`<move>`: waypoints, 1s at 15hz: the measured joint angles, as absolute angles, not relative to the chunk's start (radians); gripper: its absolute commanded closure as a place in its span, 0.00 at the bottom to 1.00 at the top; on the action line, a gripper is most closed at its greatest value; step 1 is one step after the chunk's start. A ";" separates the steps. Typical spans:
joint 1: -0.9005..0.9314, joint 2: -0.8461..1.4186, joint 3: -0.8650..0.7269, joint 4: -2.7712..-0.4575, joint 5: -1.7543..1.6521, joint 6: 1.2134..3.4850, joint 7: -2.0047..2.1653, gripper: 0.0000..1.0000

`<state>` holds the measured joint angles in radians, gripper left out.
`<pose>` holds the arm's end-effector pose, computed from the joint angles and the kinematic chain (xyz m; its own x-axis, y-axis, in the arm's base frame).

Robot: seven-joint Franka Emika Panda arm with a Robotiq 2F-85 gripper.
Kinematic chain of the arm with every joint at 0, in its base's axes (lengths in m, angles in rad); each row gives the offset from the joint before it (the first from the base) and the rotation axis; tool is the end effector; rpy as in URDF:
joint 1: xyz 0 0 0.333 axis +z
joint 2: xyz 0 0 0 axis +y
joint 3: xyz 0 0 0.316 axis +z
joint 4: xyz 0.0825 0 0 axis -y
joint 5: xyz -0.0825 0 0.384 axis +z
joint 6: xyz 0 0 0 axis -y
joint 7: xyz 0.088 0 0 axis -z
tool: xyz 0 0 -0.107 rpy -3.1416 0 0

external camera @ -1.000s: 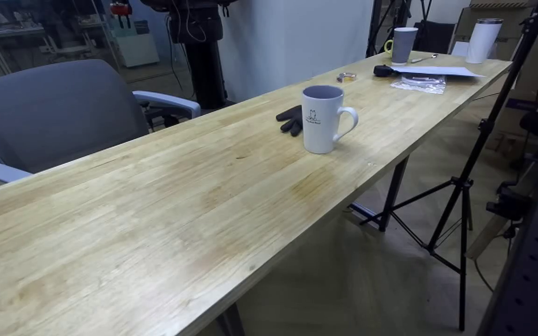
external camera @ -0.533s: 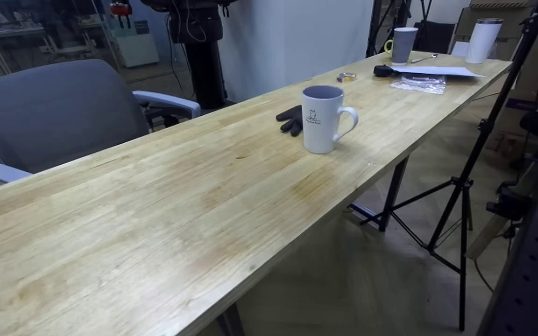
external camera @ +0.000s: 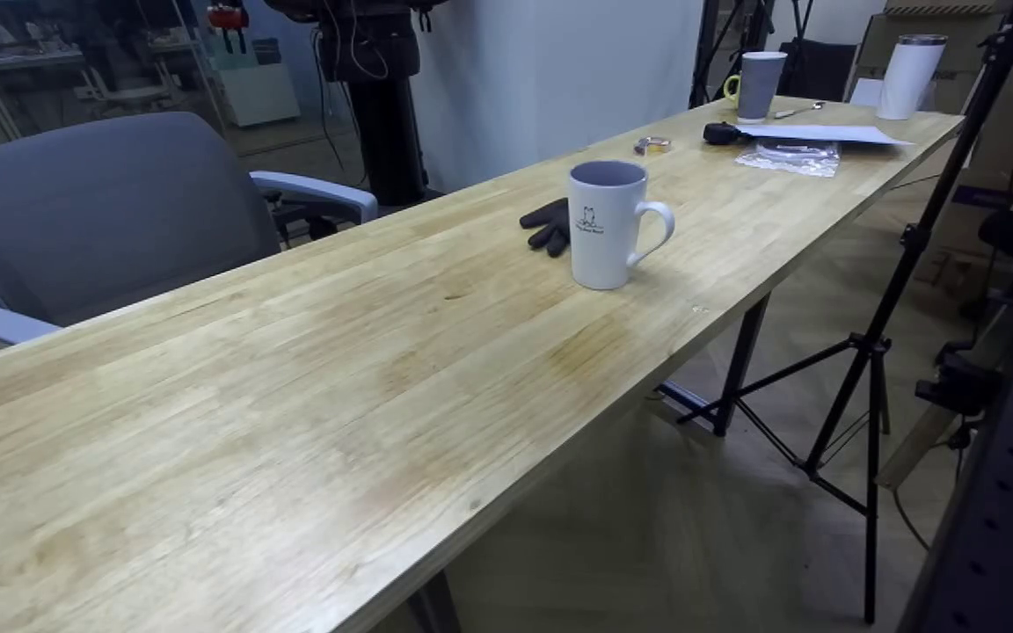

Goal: Move the white mug to the left

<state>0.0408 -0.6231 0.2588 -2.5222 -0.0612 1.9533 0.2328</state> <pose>0.3525 0.1101 0.4831 0.9954 0.0521 0.0804 0.0358 -0.9806 0.1927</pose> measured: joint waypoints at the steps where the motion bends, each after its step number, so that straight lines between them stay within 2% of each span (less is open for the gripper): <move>1: 0.046 -0.623 0.246 -2.522 -0.060 1.954 0.227 0.00; 15: -0.012 -0.663 0.001 -2.569 -0.057 1.999 0.074 0.00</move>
<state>-0.0117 -0.6627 0.0010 -2.5691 -0.0568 1.9991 0.0745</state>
